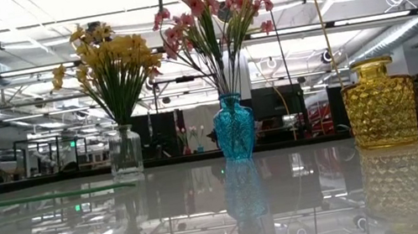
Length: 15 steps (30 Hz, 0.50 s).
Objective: Sort flowers into vase by color
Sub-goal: Put the top left red flower into the yellow vase
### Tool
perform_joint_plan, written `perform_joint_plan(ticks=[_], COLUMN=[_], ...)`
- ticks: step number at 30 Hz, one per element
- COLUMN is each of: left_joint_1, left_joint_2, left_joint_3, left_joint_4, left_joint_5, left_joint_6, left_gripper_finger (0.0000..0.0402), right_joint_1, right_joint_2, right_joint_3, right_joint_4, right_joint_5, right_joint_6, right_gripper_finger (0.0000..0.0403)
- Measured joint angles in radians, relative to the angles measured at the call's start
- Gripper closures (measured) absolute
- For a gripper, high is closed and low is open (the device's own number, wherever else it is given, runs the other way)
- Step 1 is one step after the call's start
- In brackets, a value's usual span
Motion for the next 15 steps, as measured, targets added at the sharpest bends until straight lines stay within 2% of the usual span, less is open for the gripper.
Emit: perform_joint_plan(ticks=[4,11,15], left_joint_1=[0.0,0.0,0.0], left_joint_2=[0.0,0.0,-0.007], left_joint_3=[0.0,0.0,0.0], left_joint_4=[-0.004,-0.041,-0.089], left_joint_5=[-0.002,-0.013,-0.085], left_joint_6=[0.012,0.03,0.027], left_gripper_finger=[0.0395,0.0392,0.0359], right_joint_1=[0.0,0.0,0.0], right_joint_2=[0.0,-0.001,-0.013], right_joint_3=[0.0,0.0,0.0], right_joint_4=[-0.001,-0.03,-0.071], right_joint_5=[0.002,0.002,0.003], right_joint_6=[0.0,0.002,0.031], right_gripper_finger=[0.0286,0.0389,0.0389])
